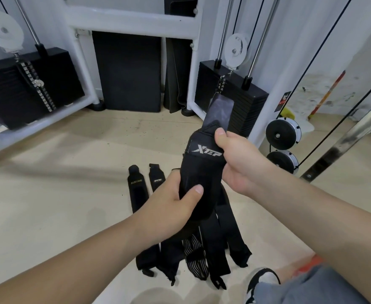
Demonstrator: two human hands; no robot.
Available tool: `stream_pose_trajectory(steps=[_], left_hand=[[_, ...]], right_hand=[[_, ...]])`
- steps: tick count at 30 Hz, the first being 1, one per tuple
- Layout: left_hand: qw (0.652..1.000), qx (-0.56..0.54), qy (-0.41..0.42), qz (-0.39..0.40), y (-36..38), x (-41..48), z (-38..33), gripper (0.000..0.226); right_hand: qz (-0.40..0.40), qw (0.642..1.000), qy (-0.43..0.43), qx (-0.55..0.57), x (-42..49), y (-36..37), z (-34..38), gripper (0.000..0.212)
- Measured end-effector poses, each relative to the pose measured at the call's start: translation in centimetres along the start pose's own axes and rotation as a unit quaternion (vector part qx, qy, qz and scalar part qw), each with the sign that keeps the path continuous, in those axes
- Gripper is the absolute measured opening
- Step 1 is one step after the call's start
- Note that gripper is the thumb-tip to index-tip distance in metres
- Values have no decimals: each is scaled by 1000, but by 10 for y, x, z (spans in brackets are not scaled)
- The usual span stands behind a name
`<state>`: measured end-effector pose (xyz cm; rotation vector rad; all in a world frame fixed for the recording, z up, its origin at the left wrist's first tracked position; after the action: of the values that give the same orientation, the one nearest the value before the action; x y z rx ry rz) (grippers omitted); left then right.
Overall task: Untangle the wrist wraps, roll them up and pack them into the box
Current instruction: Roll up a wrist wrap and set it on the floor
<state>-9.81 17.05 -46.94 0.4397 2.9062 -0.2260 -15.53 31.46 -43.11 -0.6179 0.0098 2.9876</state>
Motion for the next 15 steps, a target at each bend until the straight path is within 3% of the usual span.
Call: stream_pose_trajectory(steps=[3, 5, 9, 12, 15], left_hand=[[1000, 15, 23, -12, 1, 0, -1, 18], [998, 1, 30, -52, -6, 4, -2, 17], [986, -131, 32, -95, -21, 12, -10, 25], [968, -210, -4, -137, -37, 18, -7, 23], [949, -251, -48, -182, -56, 23, 1, 23]], right_hand=[[24, 999, 0, 27, 4, -3, 1, 35], [89, 996, 9, 27, 3, 5, -1, 40], [238, 962, 45, -128, -7, 30, -25, 49], [292, 939, 83, -162, -15, 42, -42, 52], [314, 908, 39, -274, -17, 48, -48, 51]])
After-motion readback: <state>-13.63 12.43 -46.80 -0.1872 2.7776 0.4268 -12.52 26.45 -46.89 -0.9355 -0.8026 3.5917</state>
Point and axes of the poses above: each hand's wrist, its own x-axis towards the middle knuckle, its own y-axis out of the palm, z = x × y, the point moved 8 cm from there along x, towards the middle knuckle, and after that the axes turned 13 degrees about -x, right-handed, at the moved point
